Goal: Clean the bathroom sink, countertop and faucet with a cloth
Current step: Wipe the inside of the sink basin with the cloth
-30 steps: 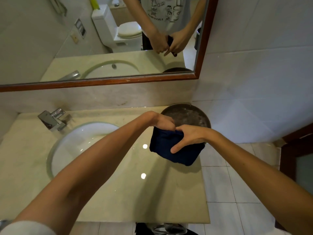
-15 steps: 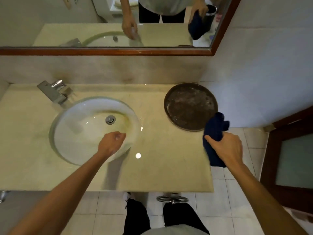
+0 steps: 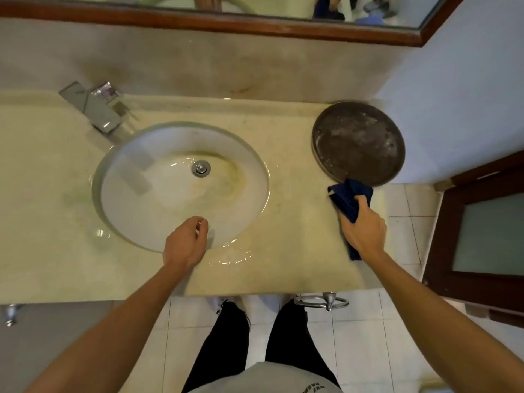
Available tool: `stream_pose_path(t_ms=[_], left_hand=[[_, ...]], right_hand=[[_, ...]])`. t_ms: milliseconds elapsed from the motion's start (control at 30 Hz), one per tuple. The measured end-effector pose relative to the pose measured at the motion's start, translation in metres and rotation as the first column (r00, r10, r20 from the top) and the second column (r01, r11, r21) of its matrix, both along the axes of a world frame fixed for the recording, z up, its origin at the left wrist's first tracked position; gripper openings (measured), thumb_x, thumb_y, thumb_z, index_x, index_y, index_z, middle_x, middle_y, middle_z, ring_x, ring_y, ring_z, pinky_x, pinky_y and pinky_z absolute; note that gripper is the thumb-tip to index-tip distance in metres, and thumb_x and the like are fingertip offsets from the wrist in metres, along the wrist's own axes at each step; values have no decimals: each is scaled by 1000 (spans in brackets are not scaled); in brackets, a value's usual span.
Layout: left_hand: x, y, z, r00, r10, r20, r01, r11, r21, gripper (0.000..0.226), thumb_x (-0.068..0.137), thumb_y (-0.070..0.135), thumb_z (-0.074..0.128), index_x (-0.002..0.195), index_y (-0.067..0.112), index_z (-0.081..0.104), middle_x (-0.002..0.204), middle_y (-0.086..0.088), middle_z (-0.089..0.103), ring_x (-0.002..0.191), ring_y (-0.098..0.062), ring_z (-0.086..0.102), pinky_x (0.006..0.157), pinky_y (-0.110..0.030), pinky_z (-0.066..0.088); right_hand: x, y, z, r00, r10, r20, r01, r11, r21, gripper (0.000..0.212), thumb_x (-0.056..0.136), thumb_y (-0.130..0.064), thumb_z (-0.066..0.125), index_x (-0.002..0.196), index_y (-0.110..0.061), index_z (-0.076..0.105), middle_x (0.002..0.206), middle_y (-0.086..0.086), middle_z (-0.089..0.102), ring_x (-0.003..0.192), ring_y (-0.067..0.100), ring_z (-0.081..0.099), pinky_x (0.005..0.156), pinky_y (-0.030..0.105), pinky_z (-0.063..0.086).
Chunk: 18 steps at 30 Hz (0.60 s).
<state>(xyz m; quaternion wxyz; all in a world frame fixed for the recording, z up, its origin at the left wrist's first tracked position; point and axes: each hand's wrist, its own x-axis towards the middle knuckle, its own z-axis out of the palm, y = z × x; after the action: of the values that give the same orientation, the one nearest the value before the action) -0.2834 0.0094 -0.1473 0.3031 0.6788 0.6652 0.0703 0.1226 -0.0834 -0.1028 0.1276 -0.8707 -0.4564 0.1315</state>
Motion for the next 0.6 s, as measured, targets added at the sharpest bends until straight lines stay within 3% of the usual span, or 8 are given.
stream_pose_path(t_ms=[167, 367, 500, 600], left_hand=[[2, -2, 1, 996, 54, 66, -57, 998, 40, 29, 104, 44, 37, 93, 30, 61, 86, 12, 65, 77, -15, 61, 73, -35, 48], [-4, 1, -3, 984, 101, 145, -110, 992, 54, 34, 107, 36, 36, 93, 19, 63, 85, 4, 65, 77, -19, 59, 73, -40, 50], [-7, 3, 0, 962, 161, 219, -175, 983, 47, 38, 106, 34, 36, 90, 17, 65, 80, 4, 66, 74, -14, 60, 72, -40, 53], [-8, 5, 0, 956, 181, 232, -190, 982, 15, 42, 105, 38, 36, 86, 17, 67, 79, 5, 69, 74, -13, 63, 72, -39, 55]], right_hand=[[-82, 29, -14, 998, -28, -57, 31, 999, 44, 25, 94, -33, 61, 114, -24, 49, 89, 9, 70, 73, 37, 65, 62, 34, 38], [-202, 86, -15, 965, 59, -254, -25, 991, 135, 27, 91, -27, 61, 116, -28, 52, 87, 1, 70, 73, 28, 65, 66, 38, 51], [-238, 115, -3, 791, 89, -606, 25, 984, 178, 20, 95, -34, 63, 112, -23, 59, 92, -7, 70, 83, 15, 66, 77, 41, 55], [-219, 110, 14, 700, 72, -711, 159, 954, 253, 17, 97, -25, 64, 112, -19, 61, 98, -9, 69, 88, 5, 66, 81, 31, 55]])
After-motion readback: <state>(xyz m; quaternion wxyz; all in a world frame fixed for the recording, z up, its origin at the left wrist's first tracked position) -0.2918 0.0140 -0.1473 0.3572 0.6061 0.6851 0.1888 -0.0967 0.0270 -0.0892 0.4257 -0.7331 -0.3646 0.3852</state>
